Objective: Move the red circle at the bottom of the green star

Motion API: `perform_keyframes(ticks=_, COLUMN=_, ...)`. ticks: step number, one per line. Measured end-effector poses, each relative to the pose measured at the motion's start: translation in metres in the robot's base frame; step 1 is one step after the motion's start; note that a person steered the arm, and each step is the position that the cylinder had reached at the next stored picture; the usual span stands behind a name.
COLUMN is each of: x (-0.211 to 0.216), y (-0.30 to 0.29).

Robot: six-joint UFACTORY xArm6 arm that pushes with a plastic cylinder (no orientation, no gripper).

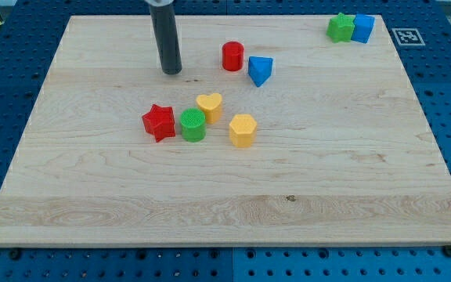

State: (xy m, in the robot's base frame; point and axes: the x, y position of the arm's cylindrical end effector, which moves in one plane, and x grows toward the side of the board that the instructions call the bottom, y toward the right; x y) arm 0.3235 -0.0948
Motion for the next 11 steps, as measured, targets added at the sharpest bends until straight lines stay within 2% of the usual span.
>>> perform_keyframes(ticks=1, x=-0.013, y=0.011)
perform_keyframes(ticks=6, x=-0.015, y=0.157)
perform_keyframes(ticks=8, x=0.008, y=0.189)
perform_keyframes(ticks=11, x=0.009, y=0.269)
